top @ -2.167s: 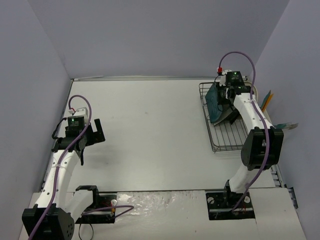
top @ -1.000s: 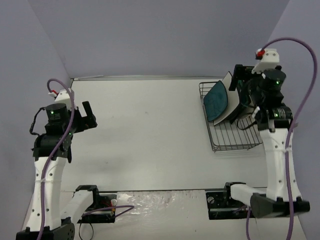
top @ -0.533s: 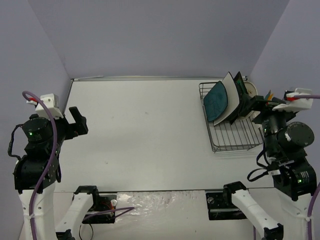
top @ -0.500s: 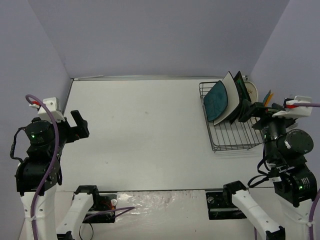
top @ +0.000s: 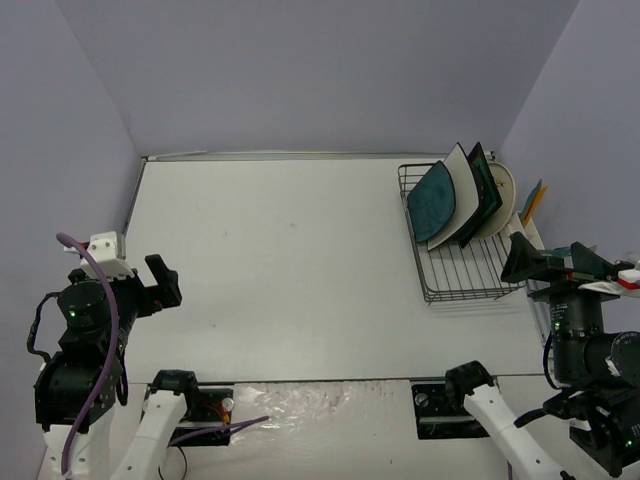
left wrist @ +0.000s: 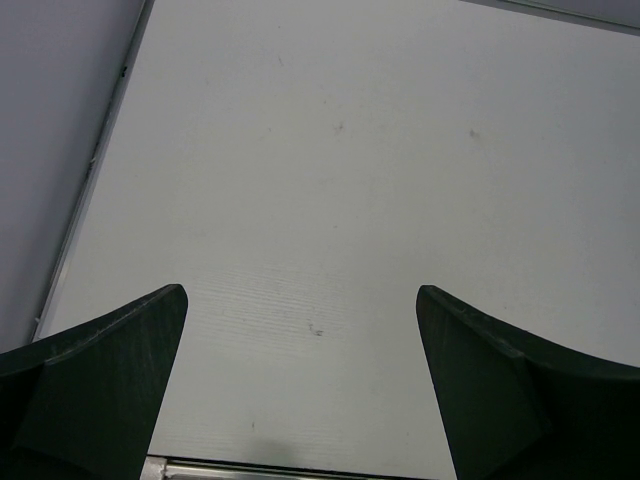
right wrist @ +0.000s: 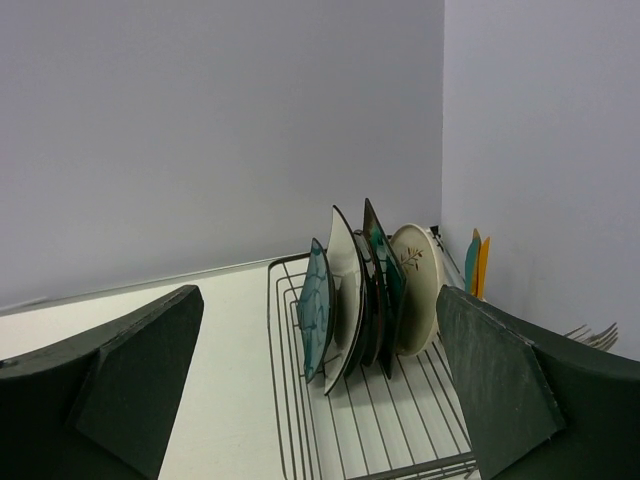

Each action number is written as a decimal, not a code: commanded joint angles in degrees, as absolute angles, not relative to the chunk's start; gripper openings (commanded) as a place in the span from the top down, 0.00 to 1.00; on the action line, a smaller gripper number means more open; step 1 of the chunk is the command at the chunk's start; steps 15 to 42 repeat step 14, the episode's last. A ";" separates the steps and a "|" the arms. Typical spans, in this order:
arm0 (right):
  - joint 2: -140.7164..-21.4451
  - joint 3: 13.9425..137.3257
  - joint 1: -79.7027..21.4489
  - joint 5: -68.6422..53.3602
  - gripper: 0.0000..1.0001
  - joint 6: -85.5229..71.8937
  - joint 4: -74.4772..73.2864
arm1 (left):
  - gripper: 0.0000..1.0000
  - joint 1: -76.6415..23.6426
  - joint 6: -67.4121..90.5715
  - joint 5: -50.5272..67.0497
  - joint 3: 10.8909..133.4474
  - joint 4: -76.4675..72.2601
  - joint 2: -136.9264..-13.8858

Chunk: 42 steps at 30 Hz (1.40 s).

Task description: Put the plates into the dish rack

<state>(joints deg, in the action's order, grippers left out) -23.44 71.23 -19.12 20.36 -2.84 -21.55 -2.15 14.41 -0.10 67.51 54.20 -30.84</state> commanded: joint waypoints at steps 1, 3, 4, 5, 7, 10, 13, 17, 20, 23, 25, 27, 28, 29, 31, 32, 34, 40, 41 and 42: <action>-23.34 70.35 -19.51 21.06 0.00 -3.58 -18.80 | 0.03 -2.37 16.07 -1.93 66.48 51.80 -29.95; -23.08 70.12 -19.51 20.64 0.00 -3.99 -18.83 | 0.03 -2.37 15.98 -1.93 66.93 51.91 -29.83; -22.95 70.06 -19.51 20.57 0.00 -4.12 -18.89 | 0.03 -2.37 15.91 -1.93 67.45 52.10 -29.96; -22.85 70.14 -19.51 20.48 0.00 -4.09 -18.90 | 0.03 -2.37 15.78 -1.93 67.76 52.16 -29.97; -22.61 70.43 -19.56 20.44 0.00 -3.89 -18.95 | 0.03 -2.37 15.65 -1.93 68.18 52.31 -29.92; -22.36 70.99 -20.07 20.57 0.00 -3.40 -19.02 | 0.03 -2.37 15.97 -1.68 68.01 52.50 -29.64; -22.44 71.26 -20.41 20.36 0.00 -3.32 -19.07 | 0.03 -2.35 16.24 -0.84 67.67 52.67 -29.51; -22.47 71.37 -20.45 20.18 0.00 -3.28 -19.07 | 0.03 -2.31 16.20 -0.76 67.52 52.71 -29.47; -22.47 71.37 -20.45 20.18 0.00 -3.28 -19.07 | 0.03 -2.31 16.20 -0.76 67.52 52.71 -29.47; -22.47 71.37 -20.45 20.18 0.00 -3.28 -19.07 | 0.03 -2.31 16.20 -0.76 67.52 52.71 -29.47; -22.47 71.37 -20.45 20.18 0.00 -3.28 -19.07 | 0.03 -2.31 16.20 -0.76 67.52 52.71 -29.47; -22.47 71.37 -20.45 20.18 0.00 -3.28 -19.07 | 0.03 -2.31 16.20 -0.76 67.52 52.71 -29.47; -22.47 71.37 -20.45 20.18 0.00 -3.28 -19.07 | 0.03 -2.31 16.20 -0.76 67.52 52.71 -29.47; -22.47 71.37 -20.45 20.18 0.00 -3.28 -19.07 | 0.03 -2.31 16.20 -0.76 67.52 52.71 -29.47; -22.47 71.37 -20.45 20.18 0.00 -3.28 -19.07 | 0.03 -2.31 16.20 -0.76 67.52 52.71 -29.47; -22.47 71.37 -20.45 20.18 0.00 -3.28 -19.07 | 0.03 -2.31 16.20 -0.76 67.52 52.71 -29.47; -22.47 71.37 -20.45 20.18 0.00 -3.28 -19.07 | 0.03 -2.31 16.20 -0.76 67.52 52.71 -29.47; -22.47 71.37 -20.45 20.18 0.00 -3.28 -19.07 | 0.03 -2.31 16.20 -0.76 67.52 52.71 -29.47; -22.47 71.37 -20.45 20.18 0.00 -3.28 -19.07 | 0.03 -2.31 16.20 -0.76 67.52 52.71 -29.47; -22.47 71.37 -20.45 20.18 0.00 -3.28 -19.07 | 0.03 -2.31 16.20 -0.76 67.52 52.71 -29.47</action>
